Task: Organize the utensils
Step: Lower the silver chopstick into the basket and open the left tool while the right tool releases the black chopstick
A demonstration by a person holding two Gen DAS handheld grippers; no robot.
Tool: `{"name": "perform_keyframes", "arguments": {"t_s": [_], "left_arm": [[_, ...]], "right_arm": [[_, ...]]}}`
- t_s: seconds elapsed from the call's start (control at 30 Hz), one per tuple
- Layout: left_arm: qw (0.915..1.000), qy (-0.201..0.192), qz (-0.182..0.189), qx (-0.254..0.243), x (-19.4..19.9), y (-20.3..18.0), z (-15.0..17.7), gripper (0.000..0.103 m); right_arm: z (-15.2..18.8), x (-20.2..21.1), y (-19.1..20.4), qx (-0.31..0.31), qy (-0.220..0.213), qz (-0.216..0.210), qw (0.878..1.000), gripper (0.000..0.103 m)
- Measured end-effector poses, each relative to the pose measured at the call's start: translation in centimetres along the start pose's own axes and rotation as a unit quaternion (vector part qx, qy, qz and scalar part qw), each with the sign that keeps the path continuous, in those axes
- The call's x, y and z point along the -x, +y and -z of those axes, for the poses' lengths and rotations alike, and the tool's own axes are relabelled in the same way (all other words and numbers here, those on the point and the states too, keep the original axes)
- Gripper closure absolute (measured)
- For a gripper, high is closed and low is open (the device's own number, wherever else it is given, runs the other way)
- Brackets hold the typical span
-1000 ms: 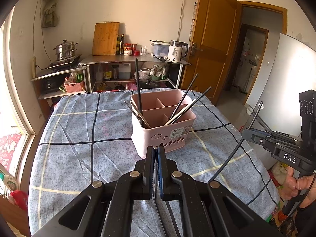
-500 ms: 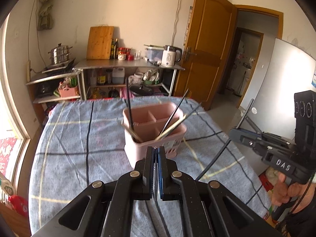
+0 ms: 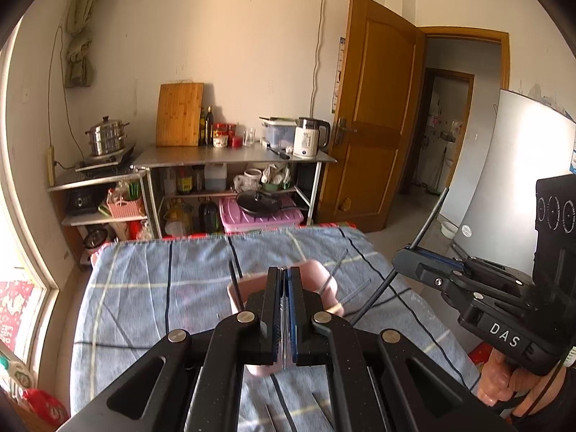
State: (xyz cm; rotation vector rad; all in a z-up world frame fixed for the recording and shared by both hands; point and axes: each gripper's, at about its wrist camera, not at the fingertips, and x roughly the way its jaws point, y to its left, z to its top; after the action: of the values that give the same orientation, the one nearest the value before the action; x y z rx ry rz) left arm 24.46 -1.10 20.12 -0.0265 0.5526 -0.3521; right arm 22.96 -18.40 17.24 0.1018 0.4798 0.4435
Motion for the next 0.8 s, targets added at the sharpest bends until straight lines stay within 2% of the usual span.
{"name": "perform_keyframes", "arguments": {"t_s": [0.2,0.47,0.8], "left_arm": [[0.9999,-0.010,-0.006,0.010,-1.8,1.1,-1.5,0.100],[0.9999,-0.007,-0.009,0.009,-4.5,1.5,-0.7,0.100],[0.9996,0.026,-0.011,0.008,-7.4,1.9,2.0,0.100]], "right_arm": [[-1.6,-1.3,-0.4,0.000,-0.021,0.005,1.000,0.098],[-1.3,-2.9,-0.6,0.003,-0.025,0.019,0.999,0.098],[0.6,-5.1,-0.5,0.008,0.011,0.027,1.000,0.098]]}}
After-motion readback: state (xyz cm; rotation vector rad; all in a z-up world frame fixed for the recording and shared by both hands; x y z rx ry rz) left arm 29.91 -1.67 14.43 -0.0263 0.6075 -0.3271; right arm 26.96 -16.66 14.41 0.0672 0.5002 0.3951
